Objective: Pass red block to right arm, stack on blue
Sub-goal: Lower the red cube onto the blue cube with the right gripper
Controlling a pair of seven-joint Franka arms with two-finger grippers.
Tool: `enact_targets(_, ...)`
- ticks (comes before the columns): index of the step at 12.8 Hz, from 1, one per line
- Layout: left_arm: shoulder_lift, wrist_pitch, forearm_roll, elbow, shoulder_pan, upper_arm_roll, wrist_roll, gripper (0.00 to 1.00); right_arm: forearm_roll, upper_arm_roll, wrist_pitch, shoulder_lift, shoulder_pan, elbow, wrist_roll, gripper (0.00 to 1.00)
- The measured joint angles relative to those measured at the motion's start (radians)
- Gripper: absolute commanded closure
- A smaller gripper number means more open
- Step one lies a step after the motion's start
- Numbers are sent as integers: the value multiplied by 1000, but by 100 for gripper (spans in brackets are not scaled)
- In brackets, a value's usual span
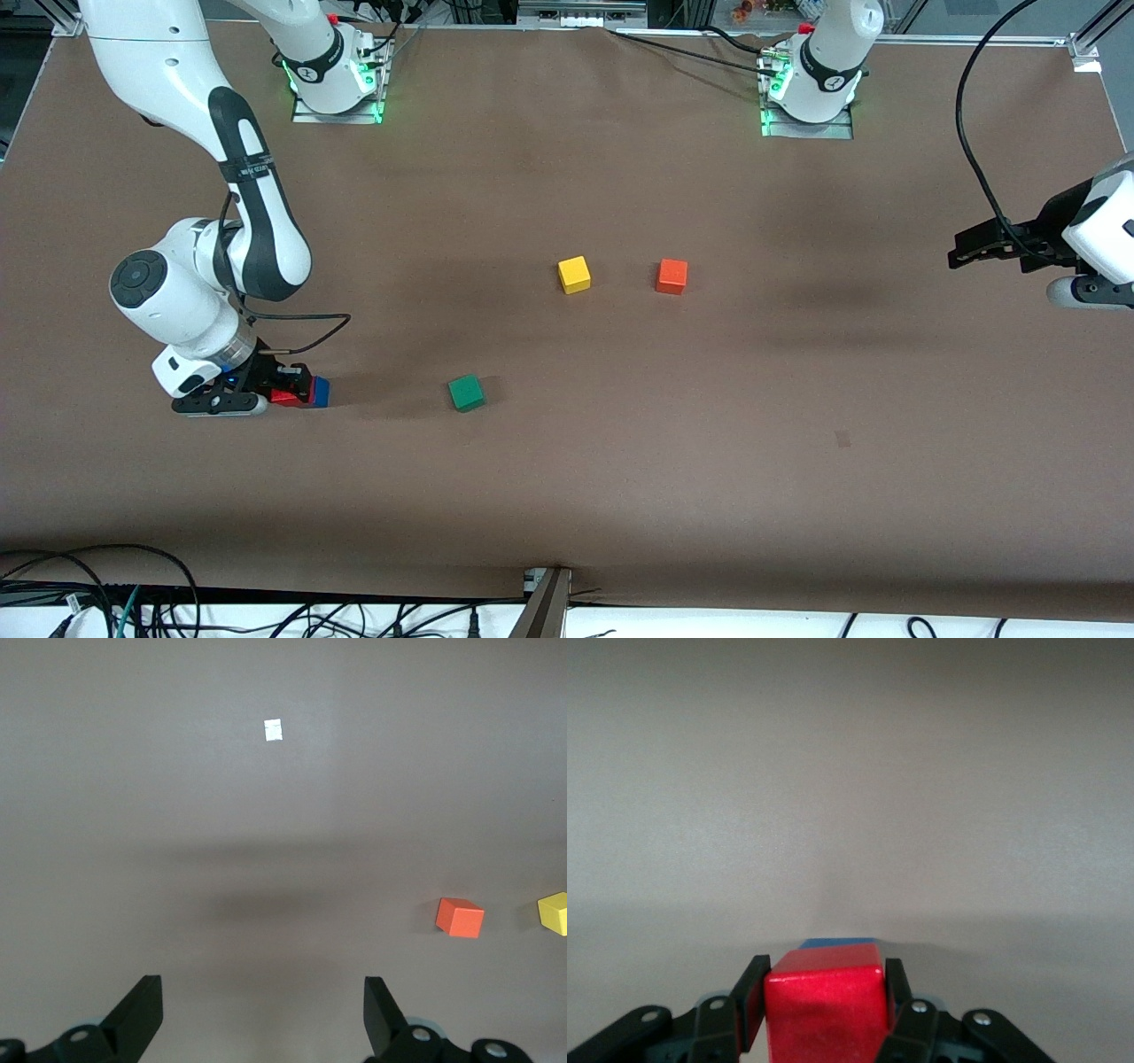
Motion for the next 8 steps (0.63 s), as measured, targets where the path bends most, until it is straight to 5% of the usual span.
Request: enact_targets(8, 0, 0, 0, 0, -5, 0, 0, 0, 0, 0, 0, 1, -7, 0, 1, 67)
